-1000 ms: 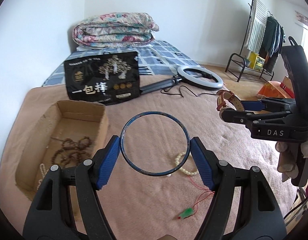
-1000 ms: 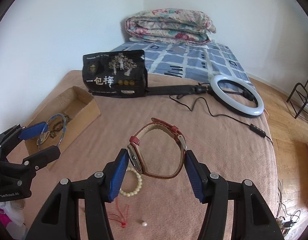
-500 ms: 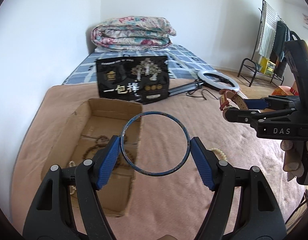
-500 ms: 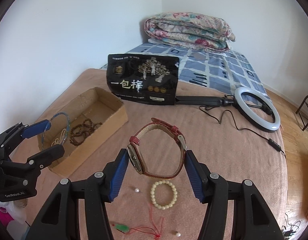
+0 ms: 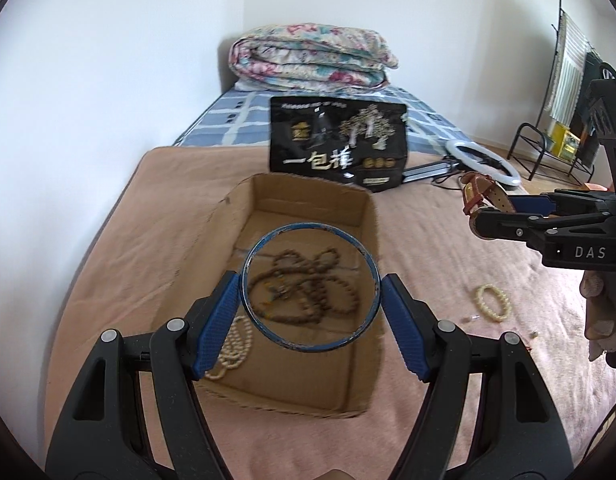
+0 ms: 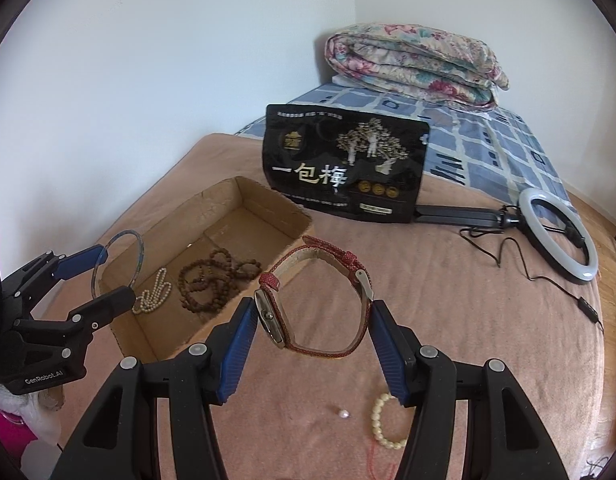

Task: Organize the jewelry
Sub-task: 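Carry the bangle and watch over the cardboard box with both tools, then open both tools to drop the bangle and watch into the box, then move both tools away from the box toward the jade pendant and bead bracelet, then grasp the green jade pendant with the left tool while the right tool grasps the pale bead bracelet, then carry the jade pendant and bead bracelet over the cardboard box with both tools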

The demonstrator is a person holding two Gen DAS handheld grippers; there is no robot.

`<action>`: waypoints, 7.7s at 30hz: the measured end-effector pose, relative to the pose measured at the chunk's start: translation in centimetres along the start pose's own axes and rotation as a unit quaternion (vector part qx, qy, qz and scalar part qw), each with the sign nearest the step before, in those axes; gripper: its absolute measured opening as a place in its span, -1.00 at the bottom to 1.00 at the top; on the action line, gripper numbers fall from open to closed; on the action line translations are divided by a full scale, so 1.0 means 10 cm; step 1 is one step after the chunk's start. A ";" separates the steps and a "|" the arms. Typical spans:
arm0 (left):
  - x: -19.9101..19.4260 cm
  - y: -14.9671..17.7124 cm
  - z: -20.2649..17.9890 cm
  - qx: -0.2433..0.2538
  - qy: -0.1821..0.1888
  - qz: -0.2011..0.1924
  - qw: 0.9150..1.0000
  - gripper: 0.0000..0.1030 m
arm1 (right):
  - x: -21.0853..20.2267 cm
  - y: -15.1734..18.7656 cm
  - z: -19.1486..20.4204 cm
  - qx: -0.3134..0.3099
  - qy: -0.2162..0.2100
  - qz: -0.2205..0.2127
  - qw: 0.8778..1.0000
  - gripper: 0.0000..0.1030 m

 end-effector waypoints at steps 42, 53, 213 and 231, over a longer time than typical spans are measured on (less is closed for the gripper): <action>0.20 0.14 0.39 -0.030 -0.014 0.024 0.999 0.61 | 0.66 -0.36 0.70 -0.009 -0.032 -0.006 0.999 0.86; 0.12 0.13 0.40 -0.038 -0.013 0.018 0.999 0.61 | 0.55 -0.35 0.66 -0.007 -0.028 -0.009 1.000 0.87; 0.56 1.64 -1.59 0.194 0.108 0.154 0.963 -0.67 | 0.25 1.34 -0.75 0.055 -0.005 0.085 0.995 -0.90; 0.07 1.10 -1.41 0.121 0.128 0.091 0.980 -0.76 | -0.13 1.19 -0.67 0.049 0.001 0.051 0.997 -0.91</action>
Point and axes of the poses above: each gripper's, at about its wrist camera, not at the fingertips, and x roughly the way its jaws point, z to its left, y to its underside, the point moved 4 cm from there along x, roughly the way its jaws point, and after that the axes turned 11 degrees about -x, right-handed, at the moved point
